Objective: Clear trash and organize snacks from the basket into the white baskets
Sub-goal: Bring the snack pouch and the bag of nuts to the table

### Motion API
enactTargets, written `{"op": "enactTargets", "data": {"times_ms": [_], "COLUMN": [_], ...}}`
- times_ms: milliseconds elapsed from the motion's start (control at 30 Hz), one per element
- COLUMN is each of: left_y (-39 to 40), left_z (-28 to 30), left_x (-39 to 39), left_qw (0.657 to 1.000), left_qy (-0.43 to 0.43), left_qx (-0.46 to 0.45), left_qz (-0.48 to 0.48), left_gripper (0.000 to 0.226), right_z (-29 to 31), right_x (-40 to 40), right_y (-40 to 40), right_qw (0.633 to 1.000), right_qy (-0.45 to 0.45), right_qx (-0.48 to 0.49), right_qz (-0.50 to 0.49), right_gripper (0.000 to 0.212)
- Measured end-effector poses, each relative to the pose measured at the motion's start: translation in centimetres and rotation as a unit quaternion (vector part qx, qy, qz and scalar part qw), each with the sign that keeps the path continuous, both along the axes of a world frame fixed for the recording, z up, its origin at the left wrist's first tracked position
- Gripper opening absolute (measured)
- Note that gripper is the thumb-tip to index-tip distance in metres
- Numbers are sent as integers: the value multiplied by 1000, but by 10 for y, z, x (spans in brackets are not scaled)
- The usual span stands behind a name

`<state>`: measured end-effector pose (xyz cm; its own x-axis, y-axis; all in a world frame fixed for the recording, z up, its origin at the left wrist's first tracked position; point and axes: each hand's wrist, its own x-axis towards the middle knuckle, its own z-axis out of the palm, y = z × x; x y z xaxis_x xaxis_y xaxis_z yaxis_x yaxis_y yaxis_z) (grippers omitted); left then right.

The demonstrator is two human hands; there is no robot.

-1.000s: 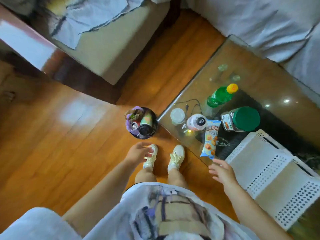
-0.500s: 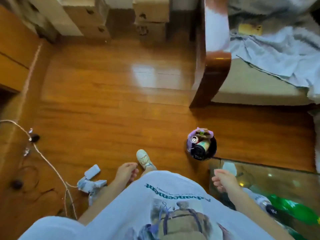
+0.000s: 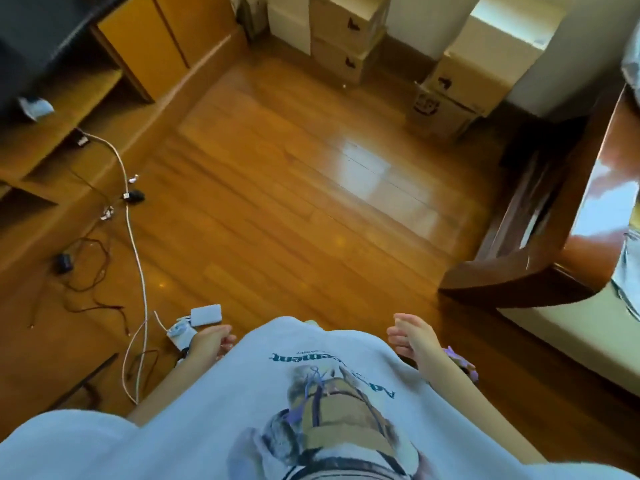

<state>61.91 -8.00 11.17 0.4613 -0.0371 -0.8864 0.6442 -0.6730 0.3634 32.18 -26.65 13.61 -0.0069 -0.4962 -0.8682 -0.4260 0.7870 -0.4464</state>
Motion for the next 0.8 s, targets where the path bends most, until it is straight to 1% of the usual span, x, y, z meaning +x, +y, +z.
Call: {"op": "enactTargets", "data": {"times_ms": [100,233,300,400,500,567,633,700,800], "left_y": [-22,-71,-95,-130,-154,-167,-179,-194,-204], "left_z": [2,4,1,-6,-8,-3,2,8,9], "left_x": [20,45,61,94,130,157,180,203,229], "left_qw": [1000,999,998,998,999,999,998,996,992], "left_qy": [-7,-19,-17,-20,-26,-28,-18,-17,-26], "left_qx": [3,-39,-60,-56,-42,-31,-30,-40,-38], "left_qz": [-5,-6,-18,-18,-3,28,56,75,121], "left_gripper": [32,23,19,19,22,23,25,28,29], "right_z": [-6,-12,-17,-25,-27,-25,-22,-18,-12], "right_x": [20,41,57,98,155,199,245,298,381], "right_y": [-19,-51,-72,-117,-173,-209,-241,-271,-309], "right_qw": [999,995,994,991,991,990,983,969,939], "right_qy": [29,83,88,110,102,105,93,68,41], "right_qx": [26,62,70,69,78,68,49,20,-3], "right_qz": [-3,-18,-13,2,29,67,148,237,341], "right_gripper": [18,20,24,27,28,27,27,27,28]}}
